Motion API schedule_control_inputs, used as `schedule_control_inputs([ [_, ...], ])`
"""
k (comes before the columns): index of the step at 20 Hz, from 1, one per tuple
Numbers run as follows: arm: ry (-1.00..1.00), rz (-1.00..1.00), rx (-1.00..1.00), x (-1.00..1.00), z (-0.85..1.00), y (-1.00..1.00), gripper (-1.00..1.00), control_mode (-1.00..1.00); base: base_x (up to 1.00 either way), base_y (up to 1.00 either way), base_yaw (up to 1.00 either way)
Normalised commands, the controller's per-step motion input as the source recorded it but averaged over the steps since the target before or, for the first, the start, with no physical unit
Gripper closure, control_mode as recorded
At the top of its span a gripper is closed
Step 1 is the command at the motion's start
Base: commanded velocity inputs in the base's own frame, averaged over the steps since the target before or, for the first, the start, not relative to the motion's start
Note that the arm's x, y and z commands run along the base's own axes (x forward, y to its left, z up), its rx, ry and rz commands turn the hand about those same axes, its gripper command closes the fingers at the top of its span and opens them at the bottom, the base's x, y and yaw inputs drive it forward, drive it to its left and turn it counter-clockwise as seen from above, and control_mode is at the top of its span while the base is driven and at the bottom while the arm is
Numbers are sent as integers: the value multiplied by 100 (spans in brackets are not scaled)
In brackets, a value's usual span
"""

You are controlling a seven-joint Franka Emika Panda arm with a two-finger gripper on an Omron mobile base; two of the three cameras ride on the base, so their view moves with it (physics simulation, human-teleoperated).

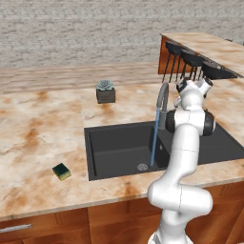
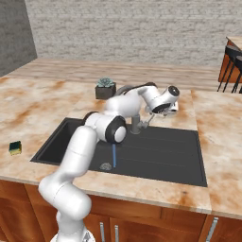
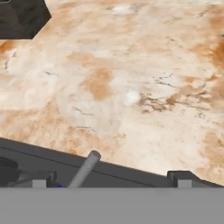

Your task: Soak the sponge with water for a few seconds and then drop it inside the sink.

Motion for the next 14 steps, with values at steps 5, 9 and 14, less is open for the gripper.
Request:
schedule_control_inputs([
  [5, -16, -3, -2, -76, 24, 2, -100, -100, 0, 0, 0],
  [9, -12, 0, -6, -84, 23, 2, -100, -100, 0, 0, 0],
  [14, -10, 0, -12, -71, 29, 6, -100, -100, 0, 0, 0],
])
